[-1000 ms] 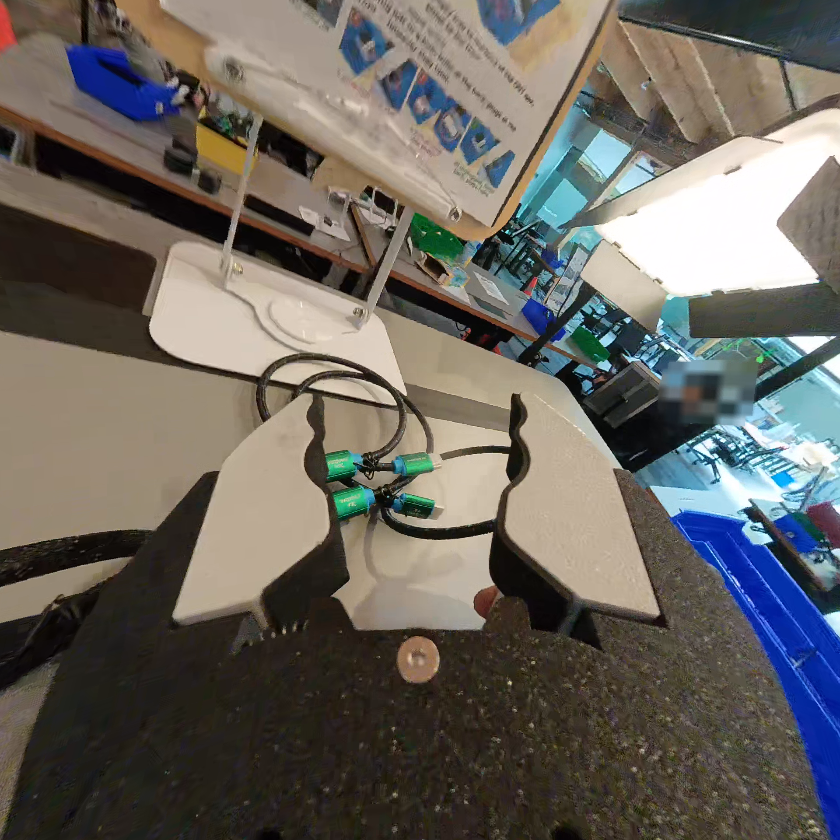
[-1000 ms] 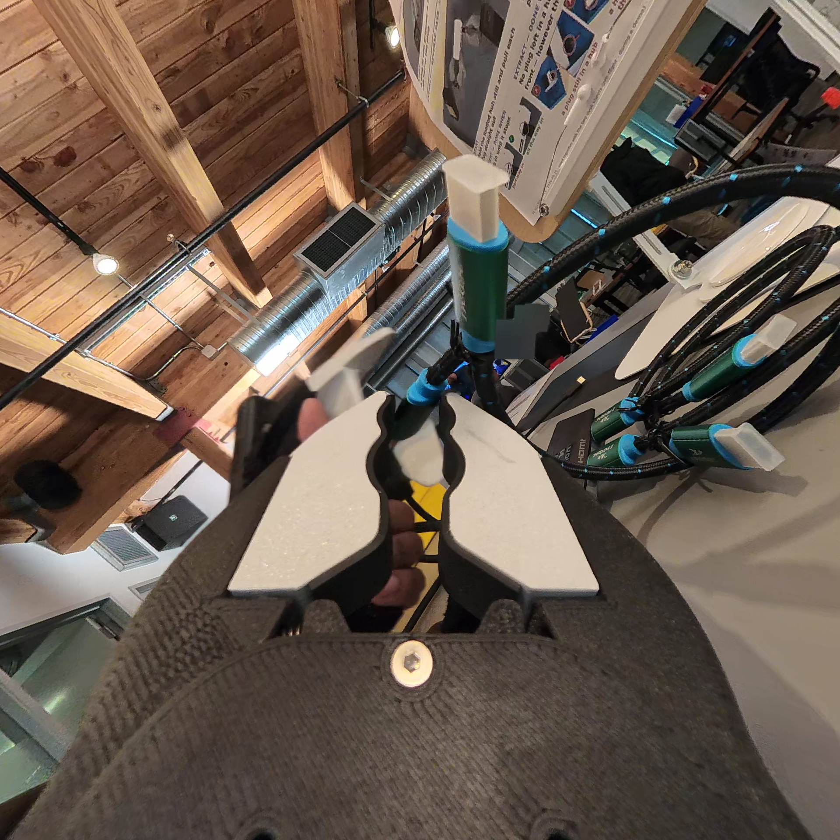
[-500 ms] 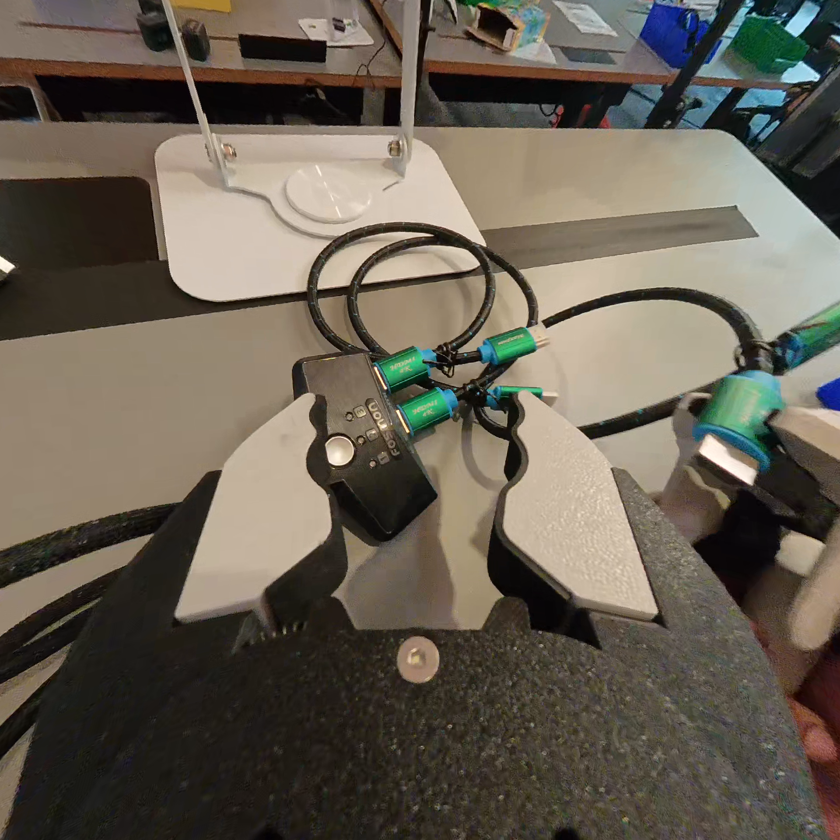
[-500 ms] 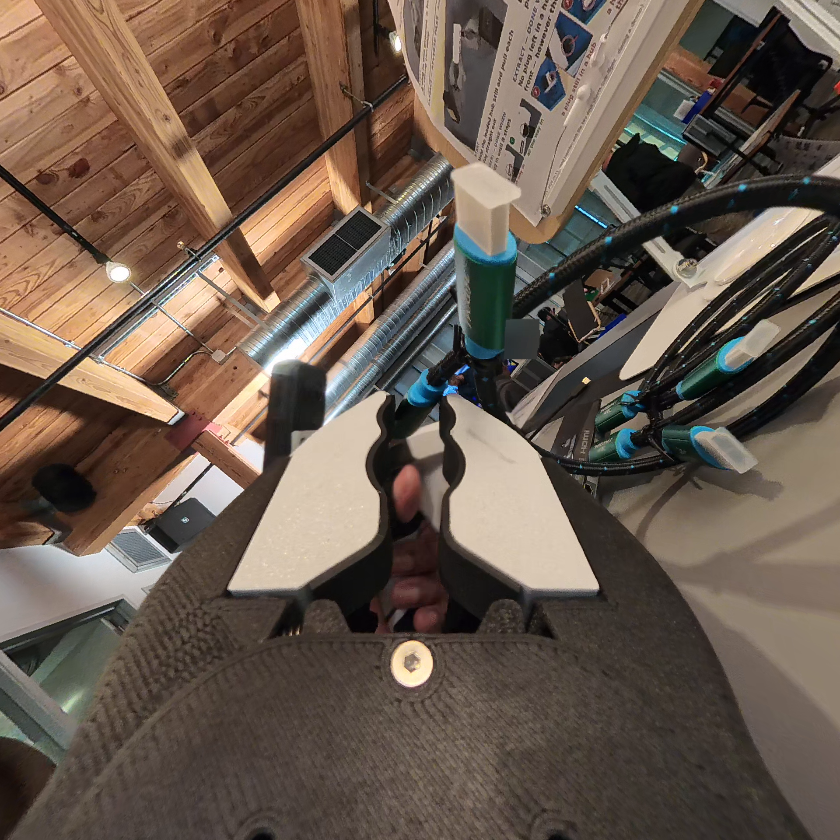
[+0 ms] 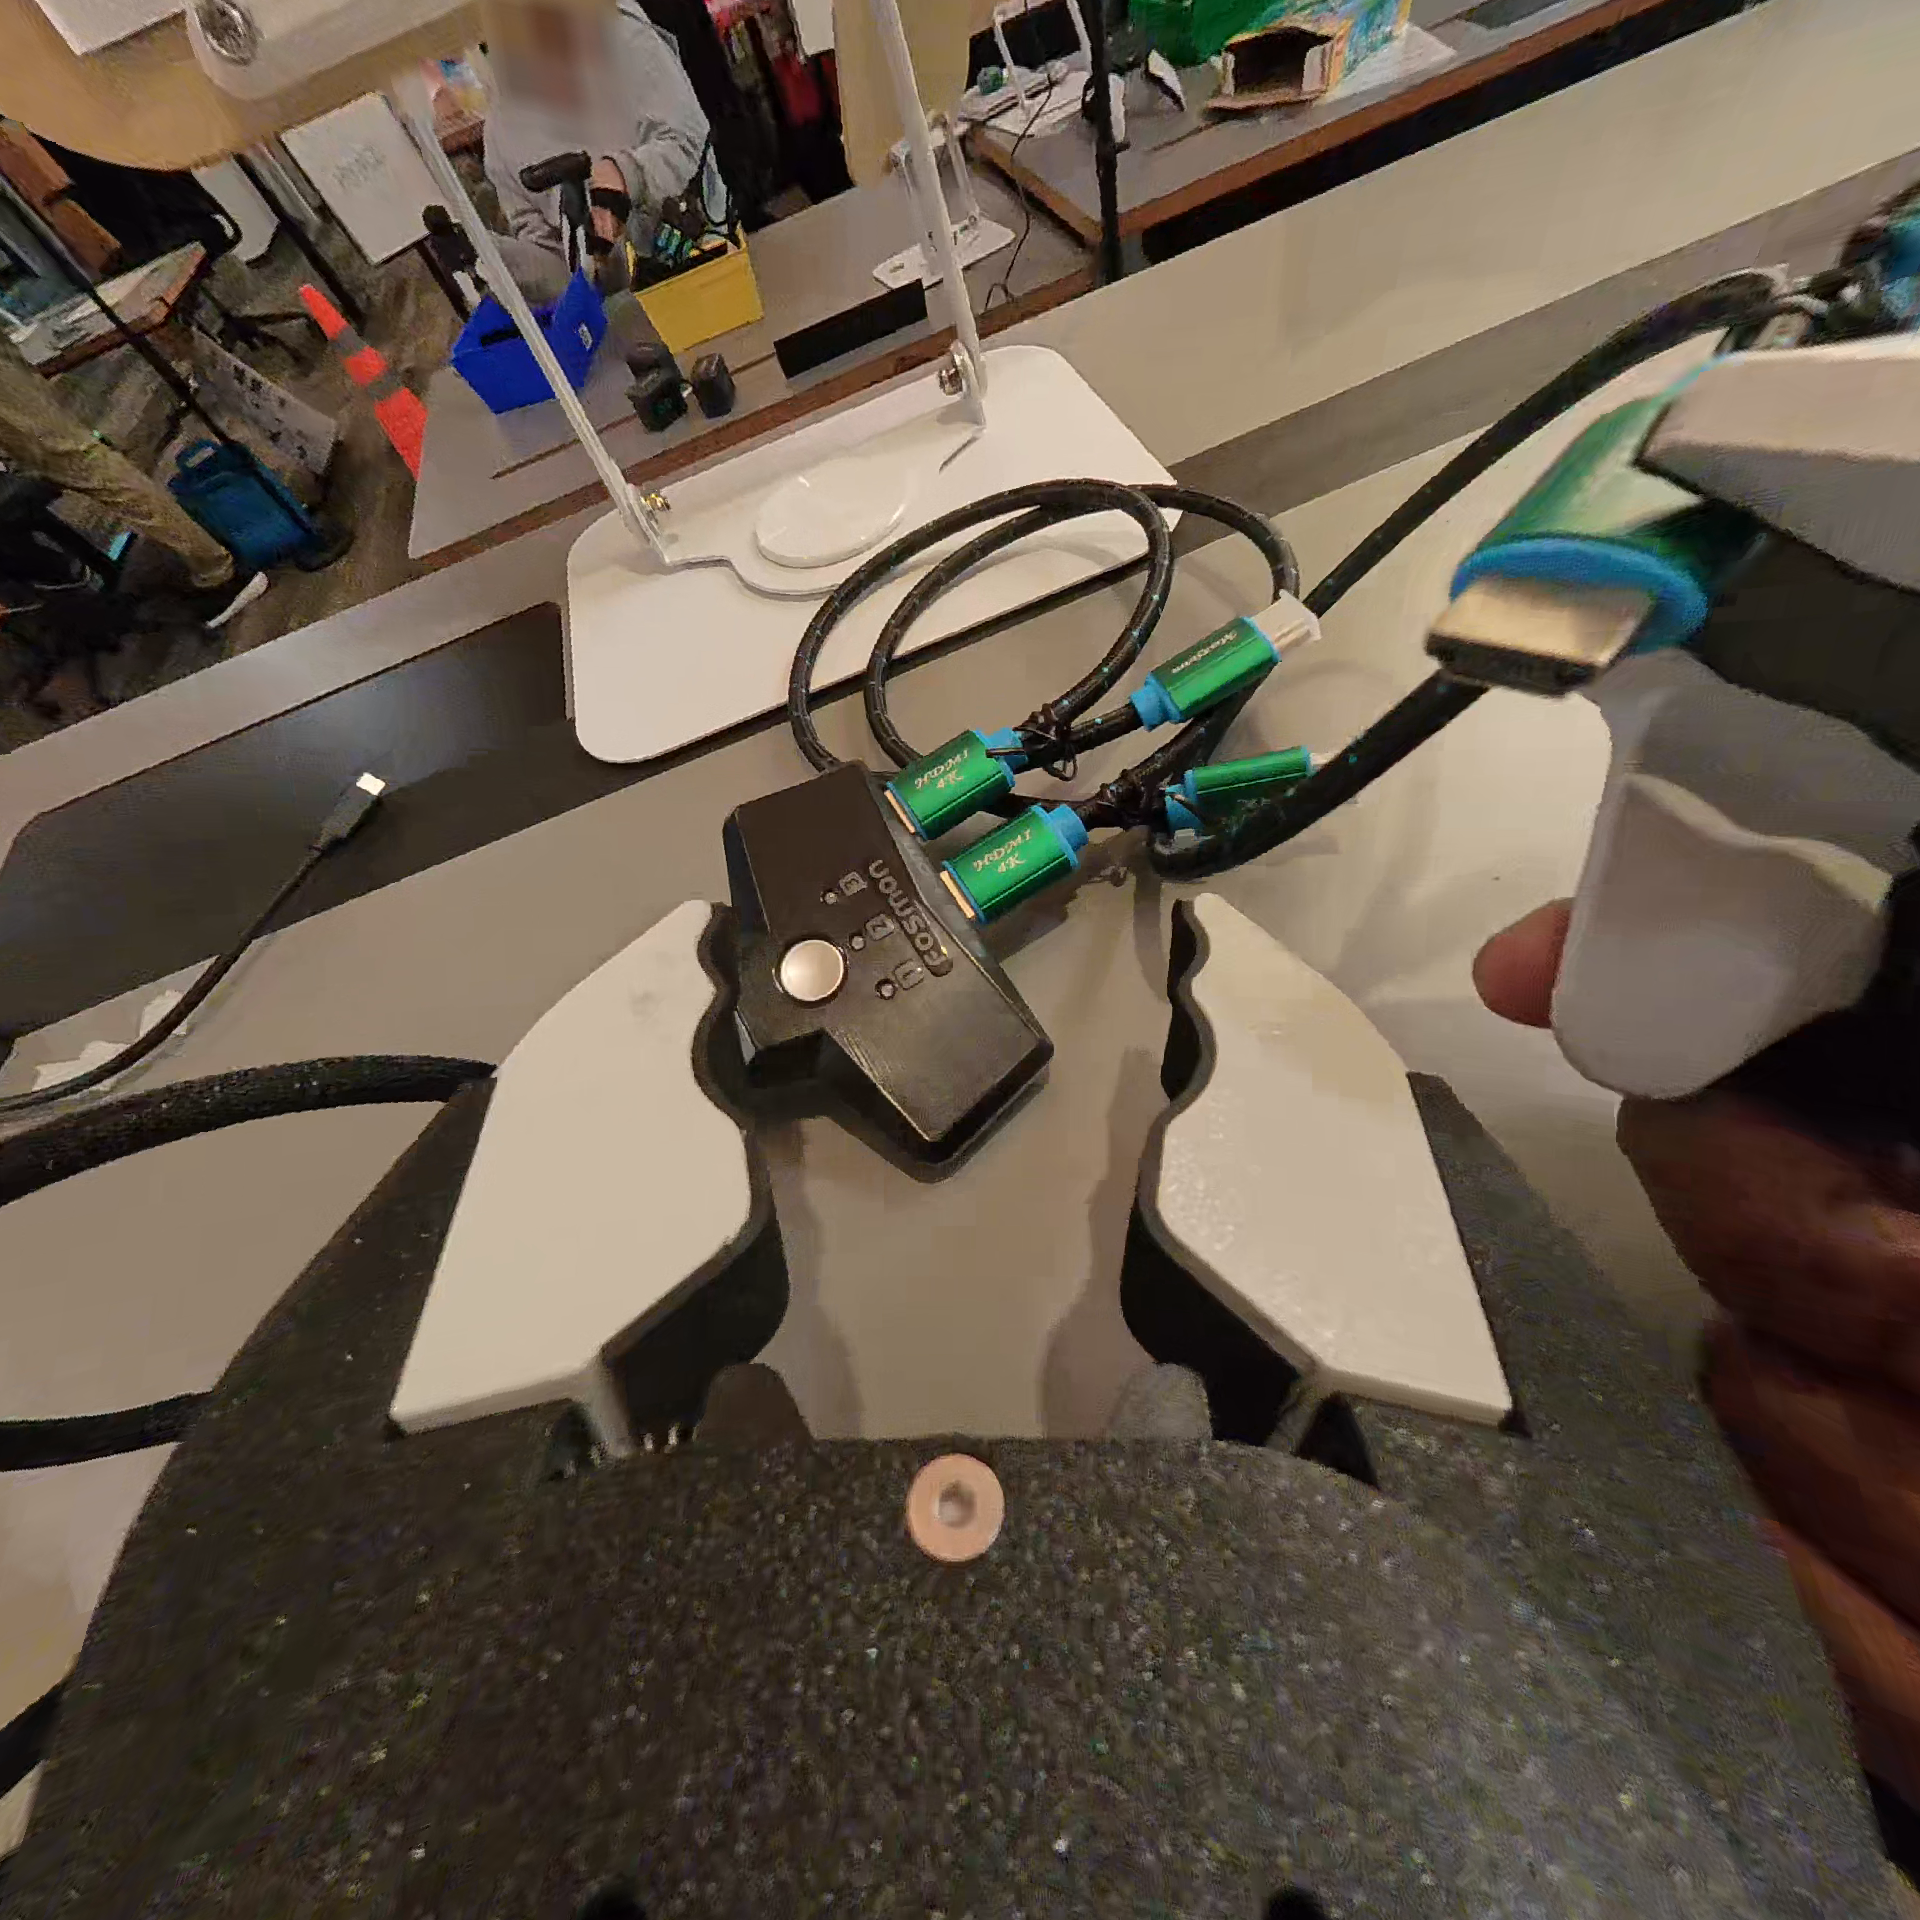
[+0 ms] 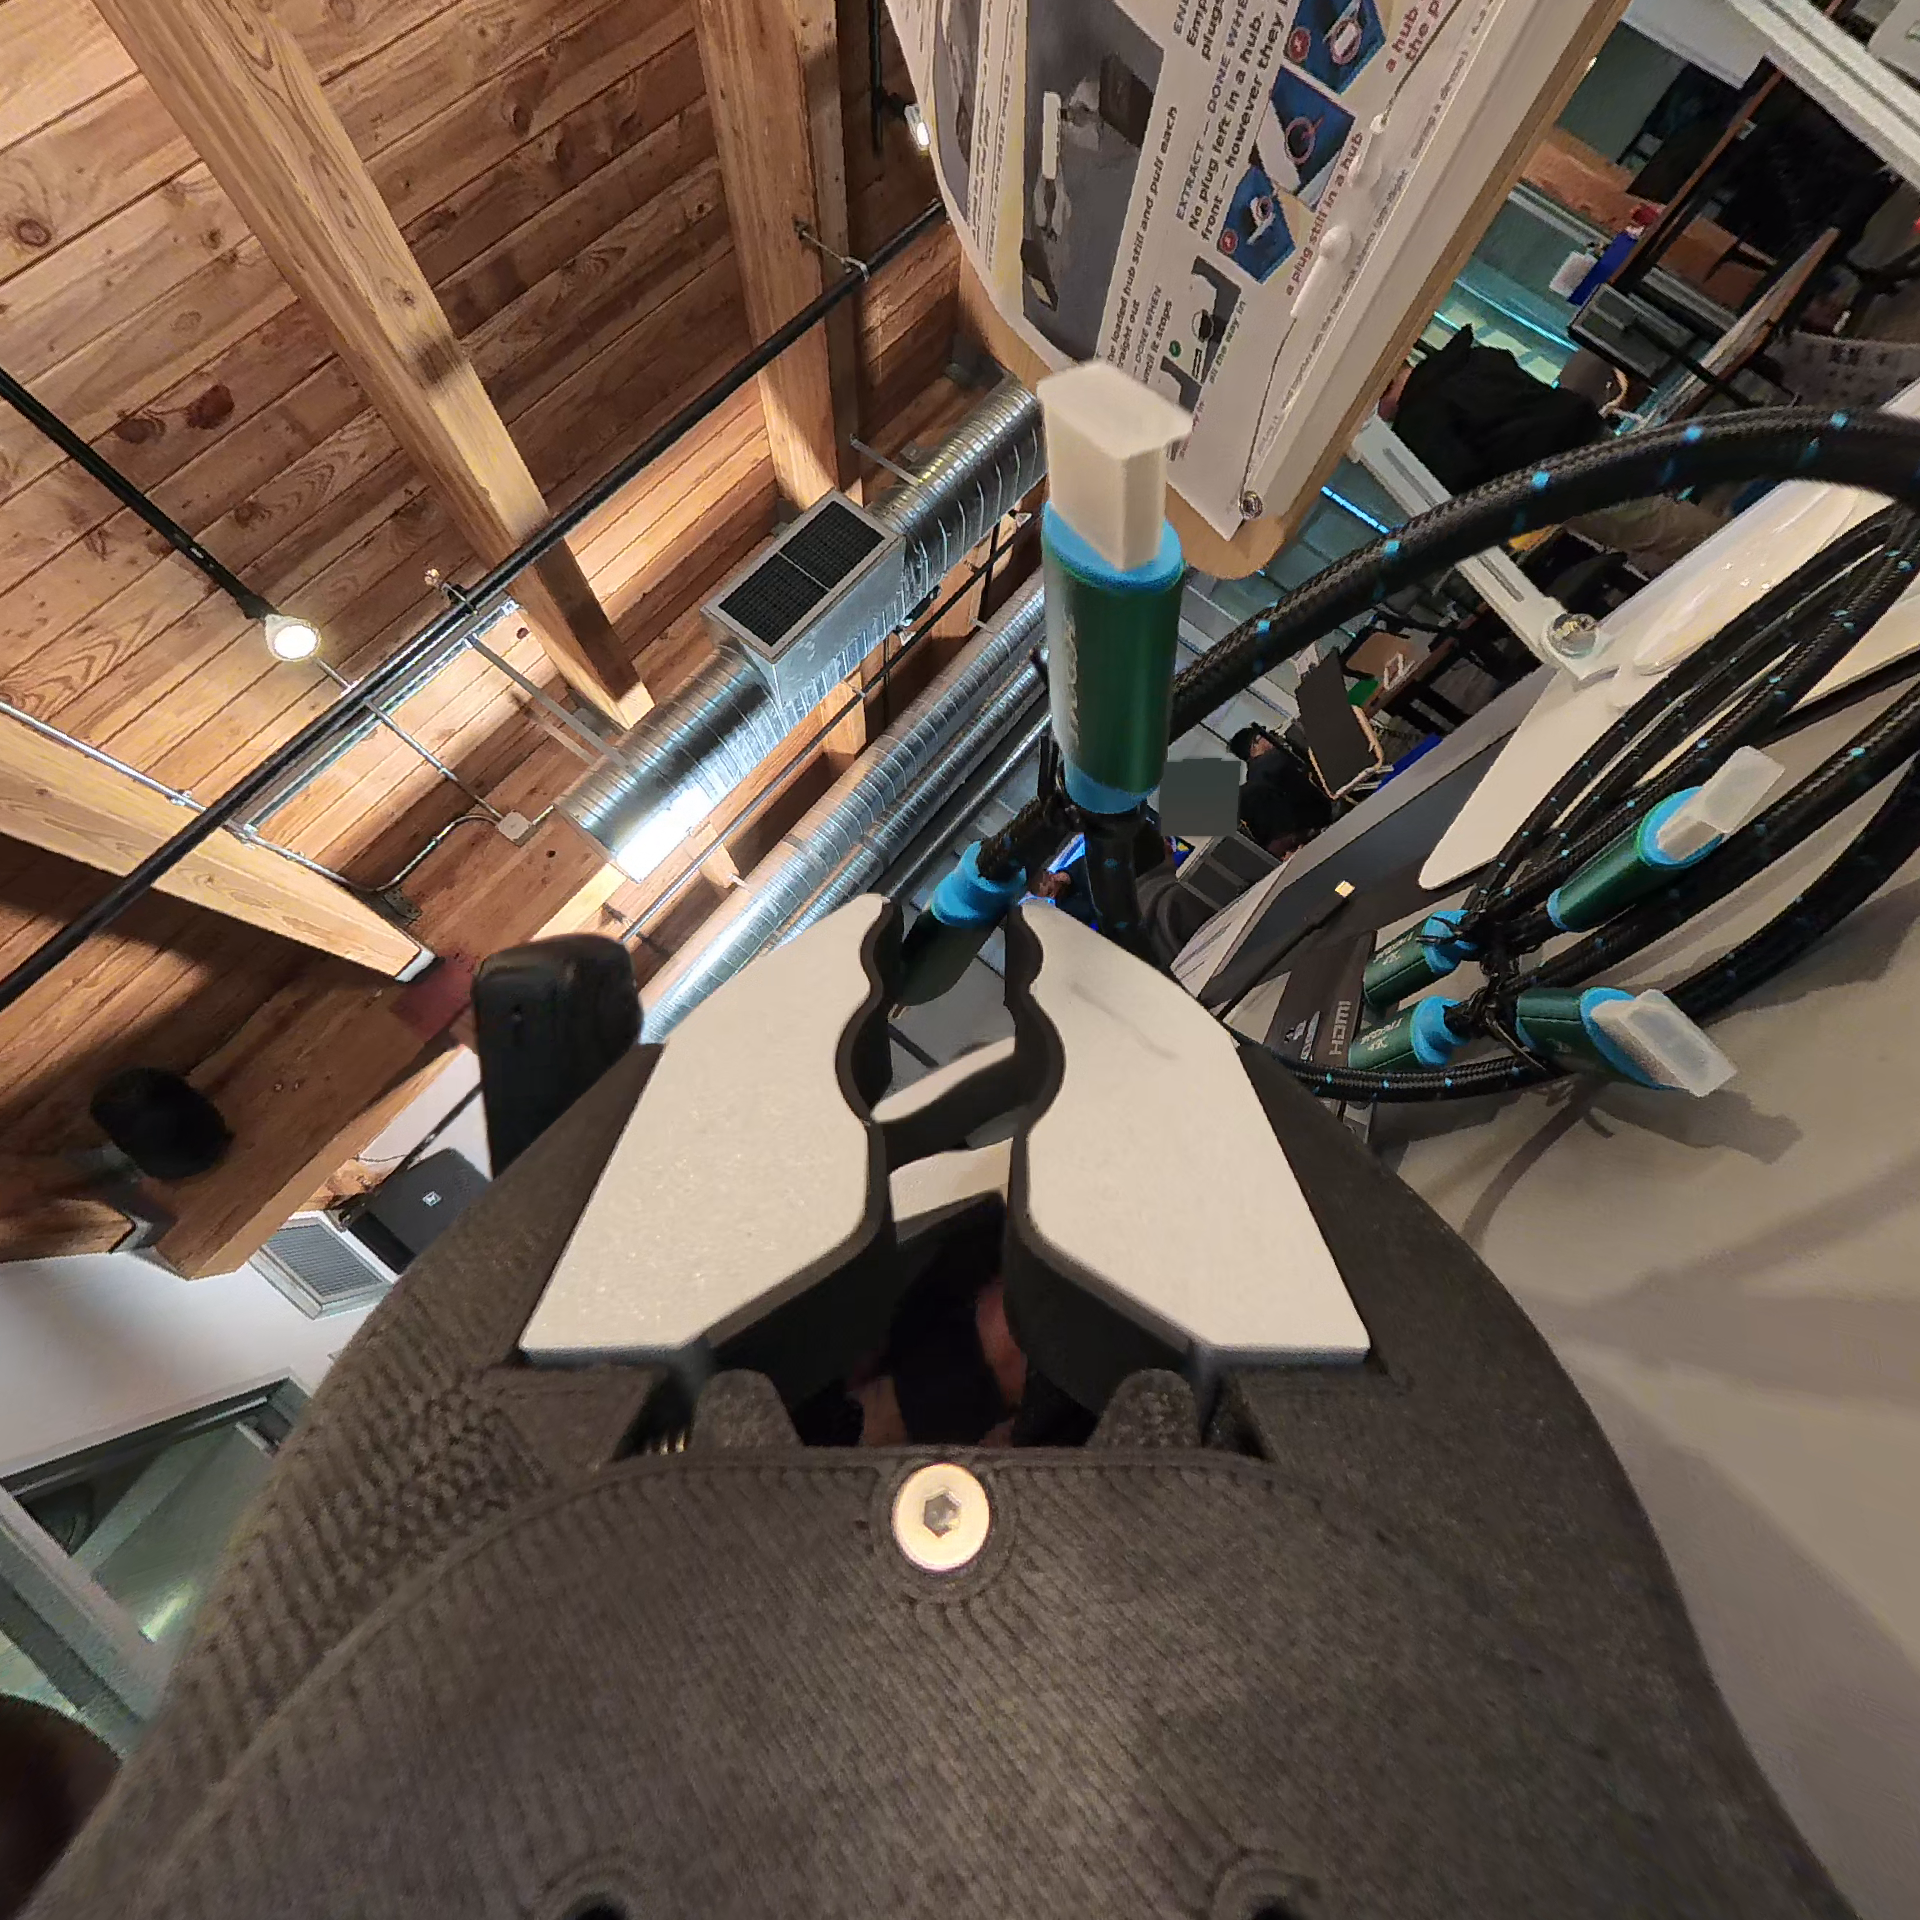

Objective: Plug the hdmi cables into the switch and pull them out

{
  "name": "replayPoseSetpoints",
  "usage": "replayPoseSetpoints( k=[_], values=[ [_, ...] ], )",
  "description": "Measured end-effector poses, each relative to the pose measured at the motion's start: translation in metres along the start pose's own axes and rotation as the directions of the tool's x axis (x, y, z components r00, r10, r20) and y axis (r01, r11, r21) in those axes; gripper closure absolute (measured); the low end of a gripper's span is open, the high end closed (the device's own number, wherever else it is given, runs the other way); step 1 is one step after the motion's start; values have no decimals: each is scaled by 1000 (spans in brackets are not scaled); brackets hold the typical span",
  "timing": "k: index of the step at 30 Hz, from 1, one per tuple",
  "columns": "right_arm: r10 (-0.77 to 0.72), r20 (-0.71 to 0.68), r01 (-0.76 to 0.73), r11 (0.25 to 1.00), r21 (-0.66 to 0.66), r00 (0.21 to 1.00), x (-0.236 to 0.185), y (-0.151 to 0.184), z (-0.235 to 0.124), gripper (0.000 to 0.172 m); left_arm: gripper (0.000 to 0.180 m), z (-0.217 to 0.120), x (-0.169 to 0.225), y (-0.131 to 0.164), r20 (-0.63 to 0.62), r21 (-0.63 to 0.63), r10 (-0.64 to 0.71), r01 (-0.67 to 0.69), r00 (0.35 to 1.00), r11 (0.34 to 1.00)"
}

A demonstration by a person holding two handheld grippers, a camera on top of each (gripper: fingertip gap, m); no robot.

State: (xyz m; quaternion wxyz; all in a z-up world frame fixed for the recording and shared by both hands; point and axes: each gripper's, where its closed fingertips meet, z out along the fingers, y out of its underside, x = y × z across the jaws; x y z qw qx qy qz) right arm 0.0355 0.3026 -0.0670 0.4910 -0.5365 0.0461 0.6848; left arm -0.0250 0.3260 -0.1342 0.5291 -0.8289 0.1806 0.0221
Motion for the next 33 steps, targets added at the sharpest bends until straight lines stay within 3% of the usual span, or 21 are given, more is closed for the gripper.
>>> replayPoseSetpoints(
  k=[6,10,13,15,16,18,20,22,23,25,27,30,33],
  values=[
    [1,1,-1,1000,4,1000,0,-1,-1,153,92,28,-19,1,-13,-148,-107,104,994,984],
    [-1,2,1,1000,-1,1000,0,0,0,154,93,42,-22,-5,-102,-186,-307,285,946,940],
    [-1,5,1,1000,-3,1000,-1,1,0,153,93,38,-14,-28,-265,-199,-552,515,791,834],
    [1,6,-1,1000,-2,1000,-1,0,0,153,94,21,-11,-59,-406,-198,-630,609,662,768],
    [2,7,-2,1000,-1,1000,0,0,0,154,95,12,-16,-73,-446,-186,-626,618,639,764],
    [4,8,-4,1000,0,1000,0,0,0,153,96,0,-36,-98,-462,-120,-533,545,709,830],
    [4,8,-4,1000,-2,1000,0,1,0,153,98,-1,-57,-115,-466,-72,-361,372,807,925],
    [4,8,-4,1000,-4,1000,0,1,0,153,103,14,-72,-114,-507,-87,-202,183,838,979],
    [4,9,-4,1000,-3,1000,0,1,0,153,104,25,-73,-105,-584,-142,-169,106,794,984],
    [5,10,-5,1000,-3,1000,0,1,0,154,107,38,-68,-79,-758,-289,-237,14,607,957],
    [6,11,-6,1000,-5,1000,0,1,0,154,108,45,-66,-54,-842,-386,-323,-64,432,920],
    [9,12,-9,1000,-7,1000,0,1,1,154,108,52,-56,-12,-859,-477,-405,-202,313,855],
    [6,10,-6,1000,-15,1000,0,2,1,154,107,52,-39,13,-857,-512,-455,-310,242,801]
  ],
)
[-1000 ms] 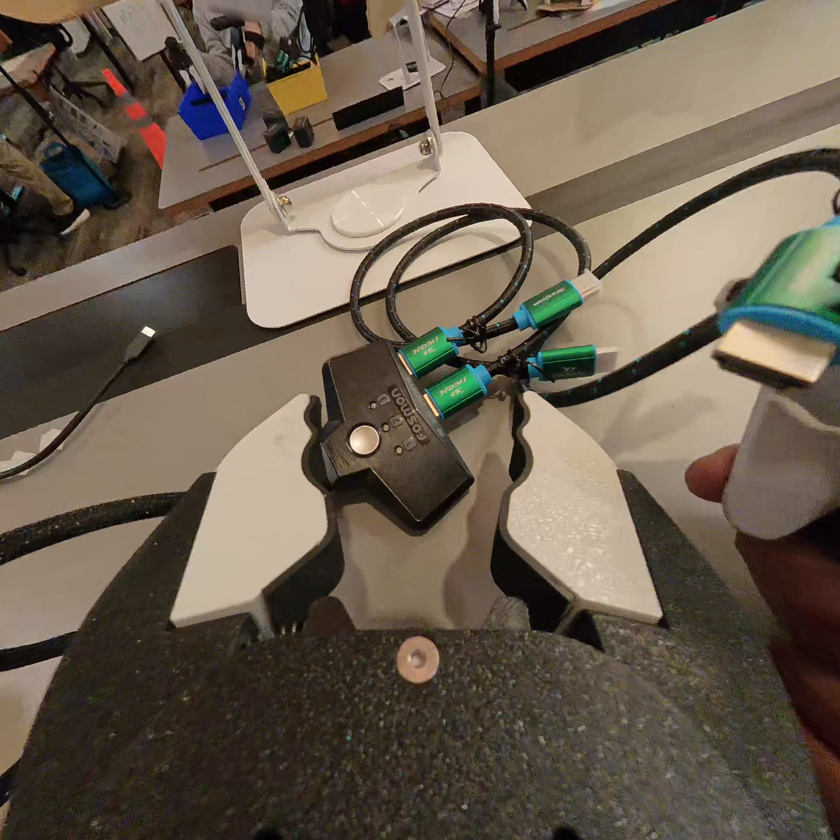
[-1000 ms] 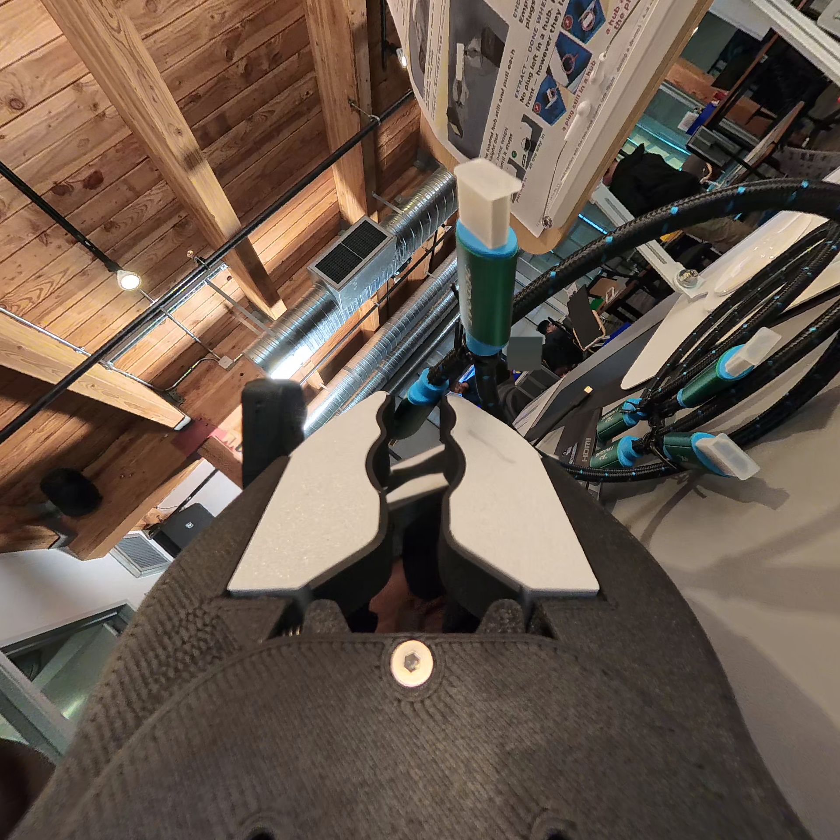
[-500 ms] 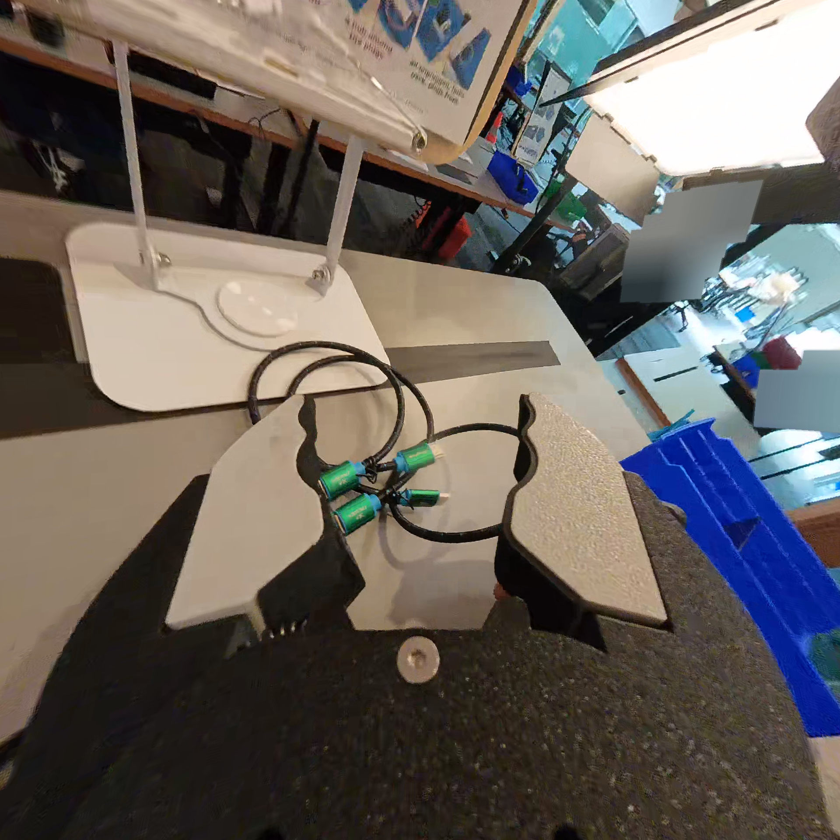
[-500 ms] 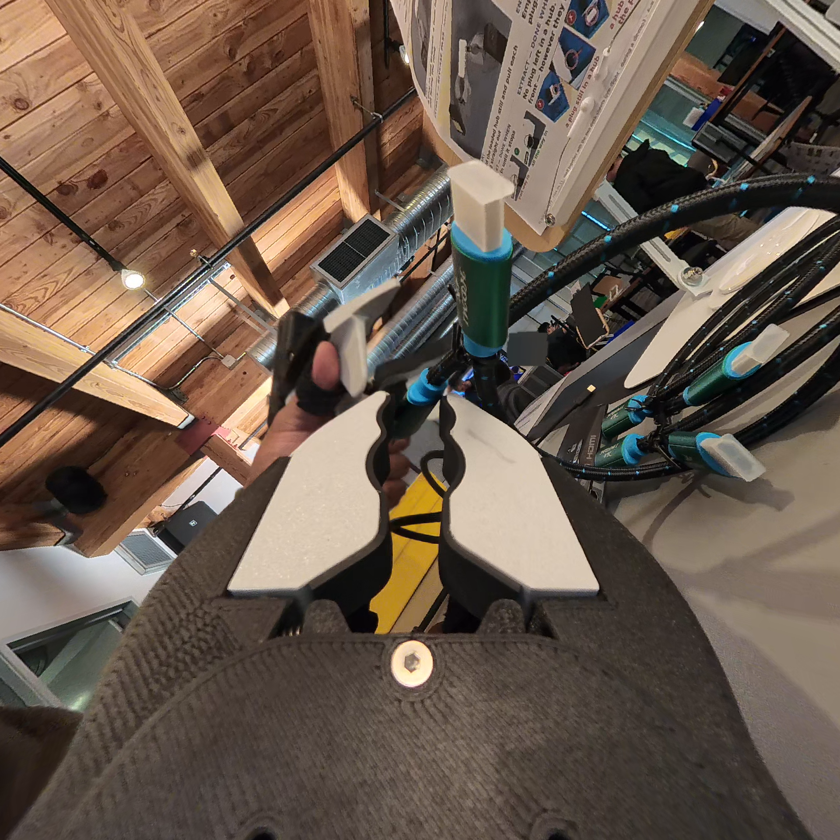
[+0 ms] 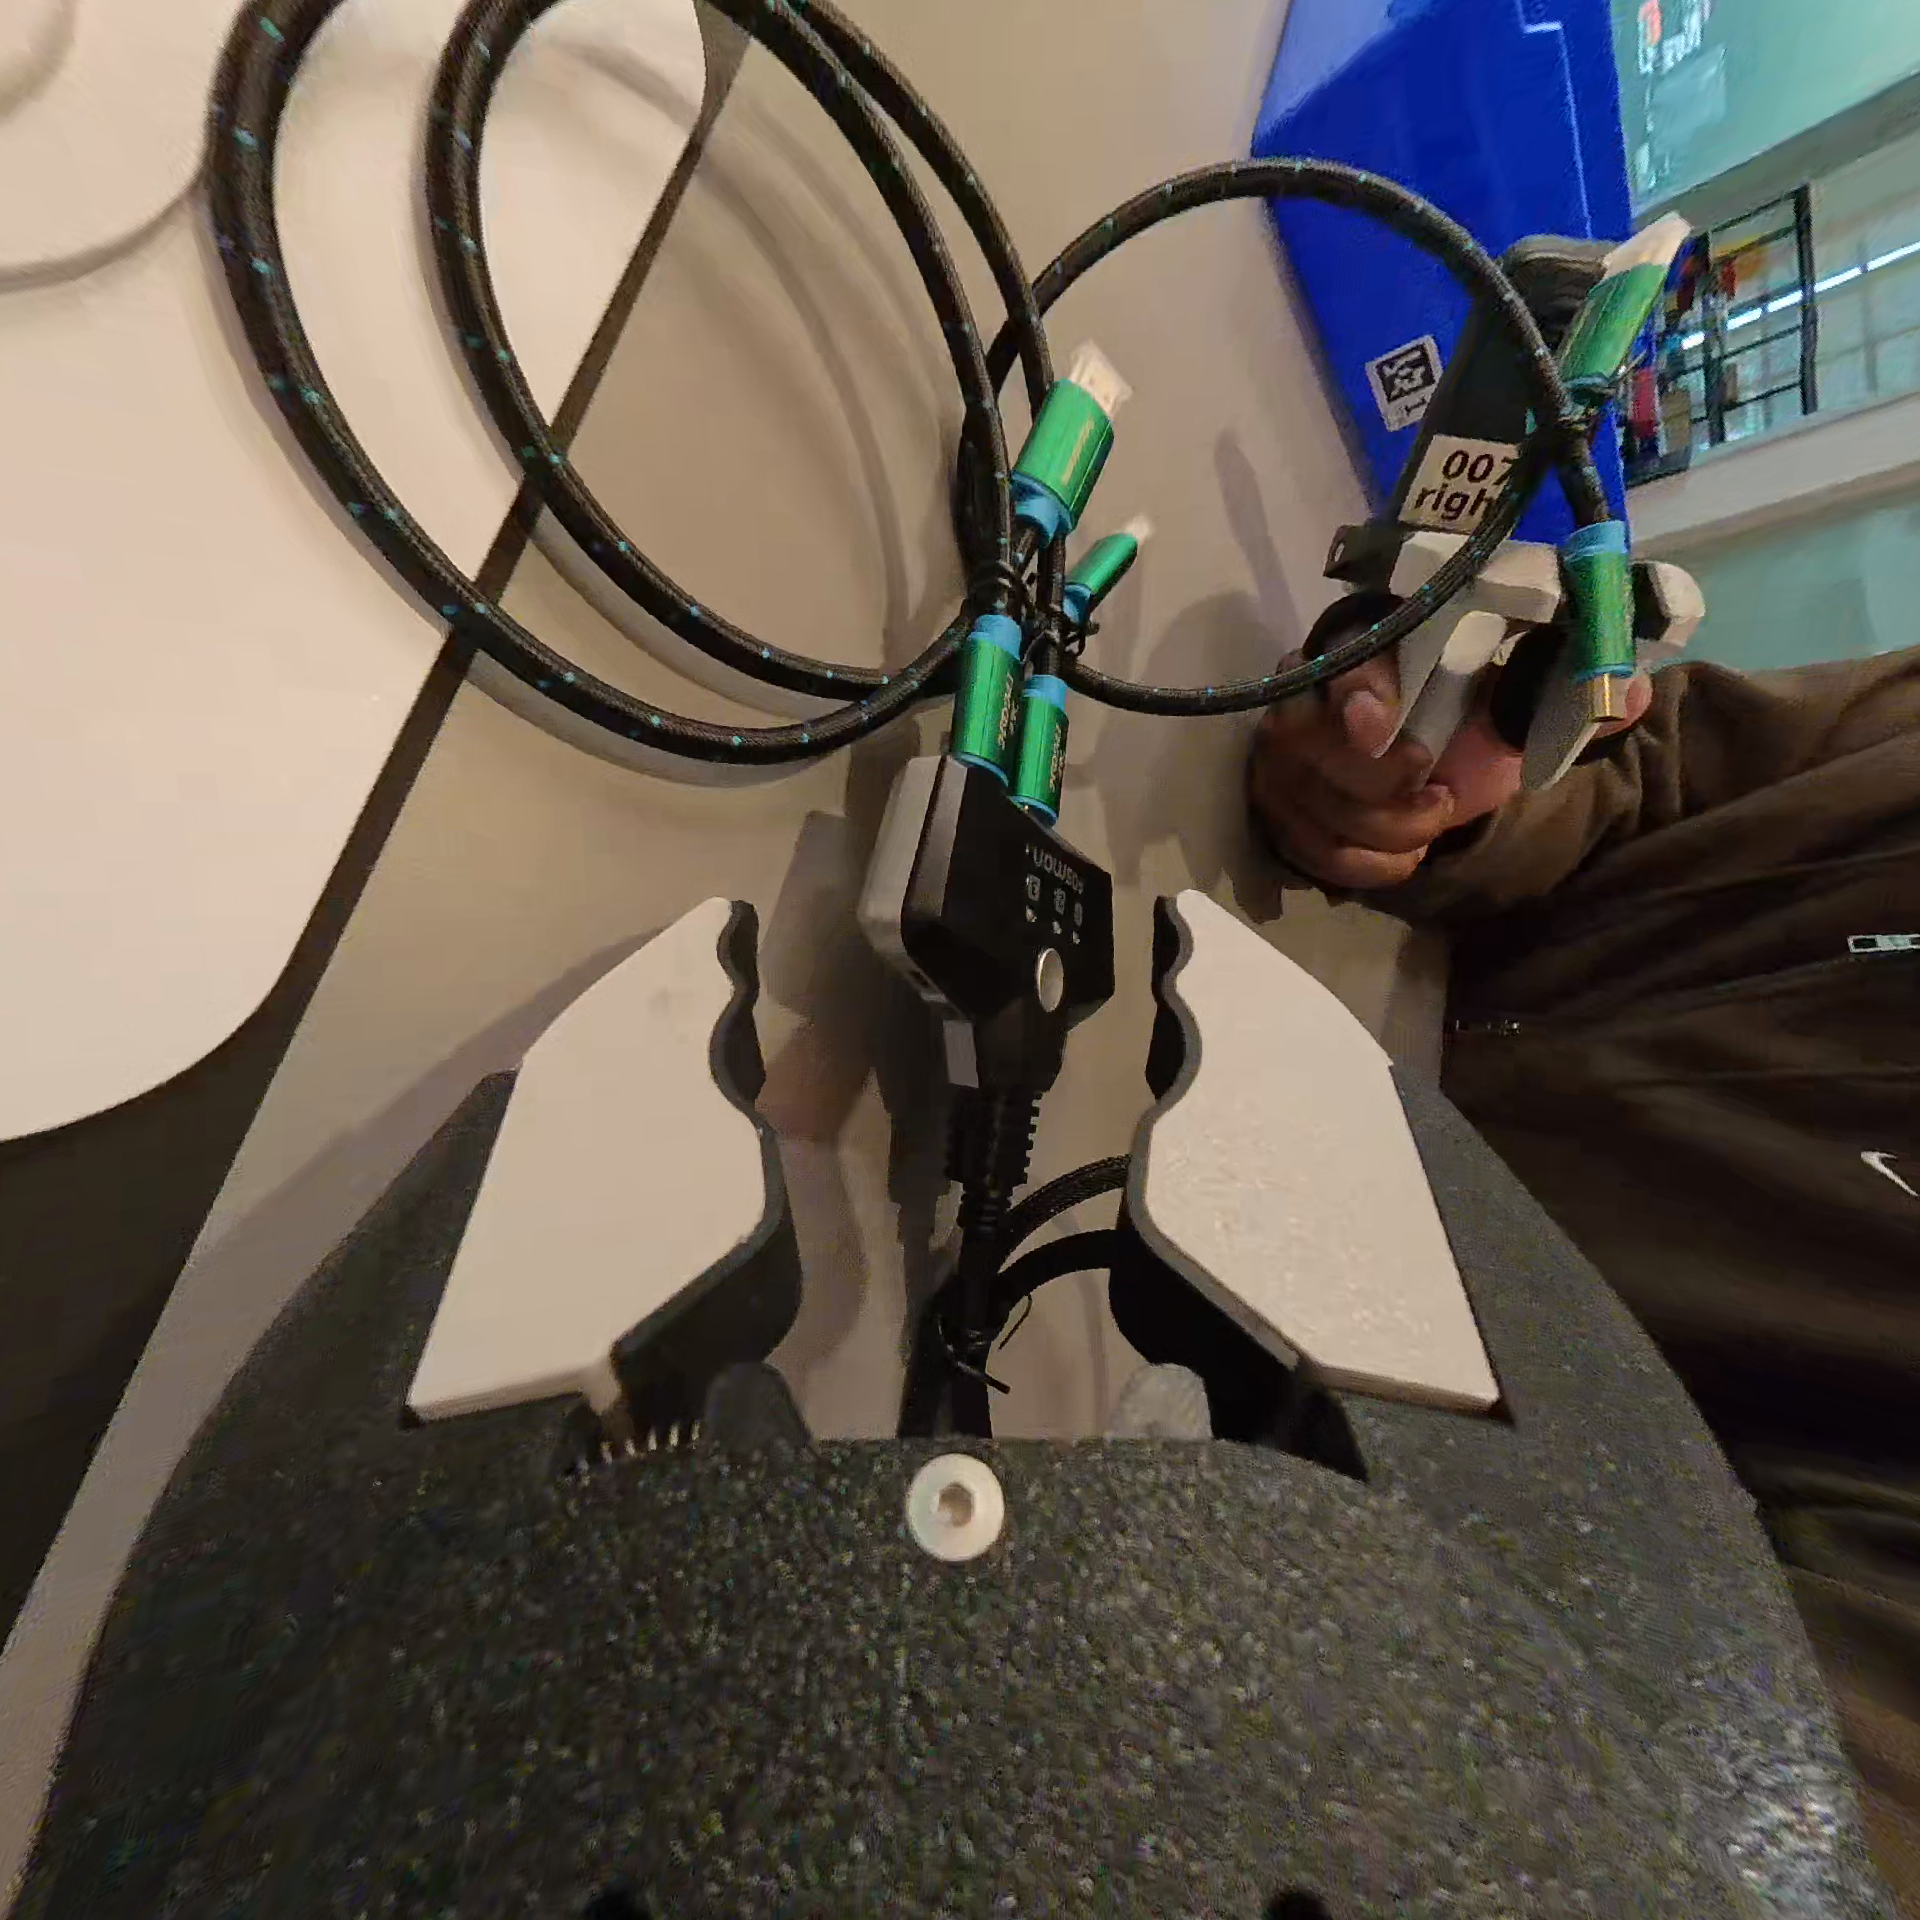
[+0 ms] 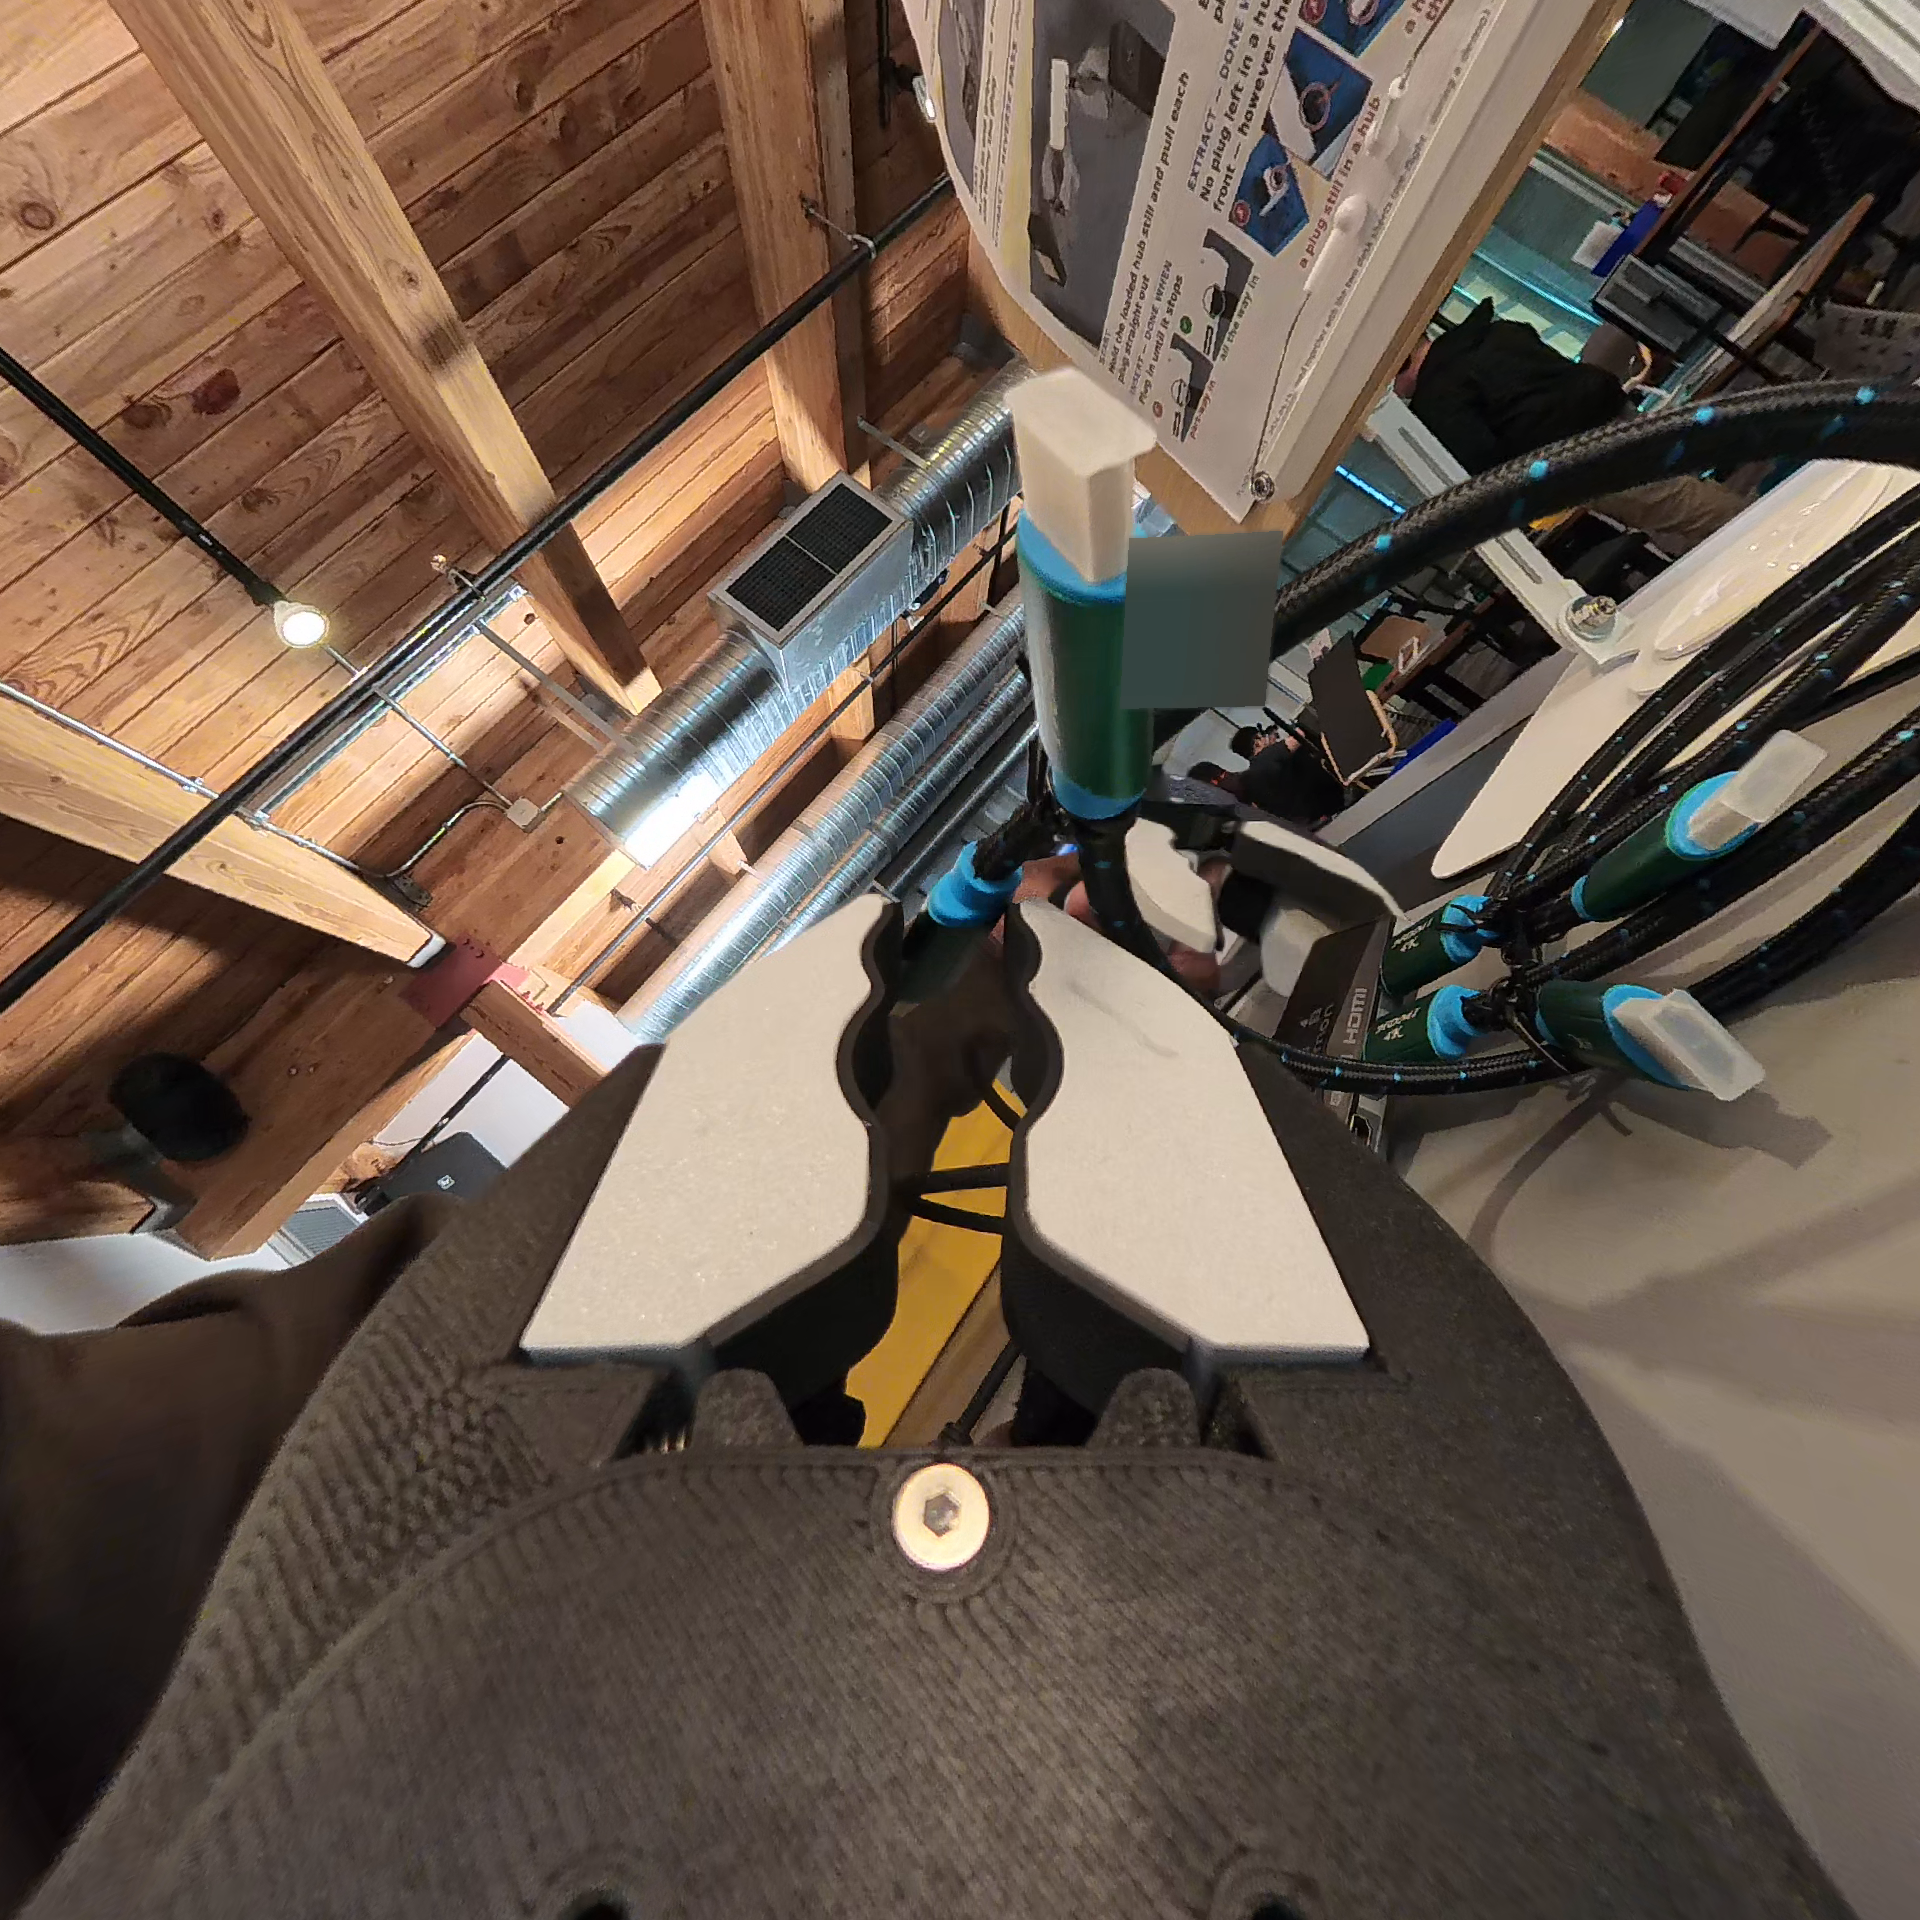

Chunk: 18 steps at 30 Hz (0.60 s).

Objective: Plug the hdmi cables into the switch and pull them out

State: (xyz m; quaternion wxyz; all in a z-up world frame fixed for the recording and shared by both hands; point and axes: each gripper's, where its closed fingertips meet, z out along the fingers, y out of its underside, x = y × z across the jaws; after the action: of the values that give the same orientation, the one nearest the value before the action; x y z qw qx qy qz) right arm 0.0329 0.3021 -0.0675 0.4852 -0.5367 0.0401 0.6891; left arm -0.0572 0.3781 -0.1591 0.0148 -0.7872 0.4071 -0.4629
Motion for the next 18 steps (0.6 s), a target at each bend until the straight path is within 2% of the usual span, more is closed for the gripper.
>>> replayPoseSetpoints(
  k=[1,5,11,14,16,18],
  values=[
    [-2,-1,2,1000,-3,1000,0,1,0,154,105,7,-1,3,-3,-38,-4,4,1000,999],
    [-3,-6,3,1000,-13,1000,1,2,1,154,123,27,8,13,-53,-149,8,-16,999,989],
    [-3,-14,2,1000,-18,1000,3,2,3,154,143,37,10,20,-36,-183,-10,4,999,983],
    [-7,-16,7,1000,-27,1000,3,4,4,155,146,43,17,22,-48,-153,-60,52,997,987],
    [-5,-21,4,1000,-30,1000,4,4,4,155,150,44,23,19,-79,-89,-99,92,992,992],
    [8,-24,-9,999,-30,1000,5,4,4,155,155,40,29,15,-90,-3,-82,82,993,997]
  ],
)
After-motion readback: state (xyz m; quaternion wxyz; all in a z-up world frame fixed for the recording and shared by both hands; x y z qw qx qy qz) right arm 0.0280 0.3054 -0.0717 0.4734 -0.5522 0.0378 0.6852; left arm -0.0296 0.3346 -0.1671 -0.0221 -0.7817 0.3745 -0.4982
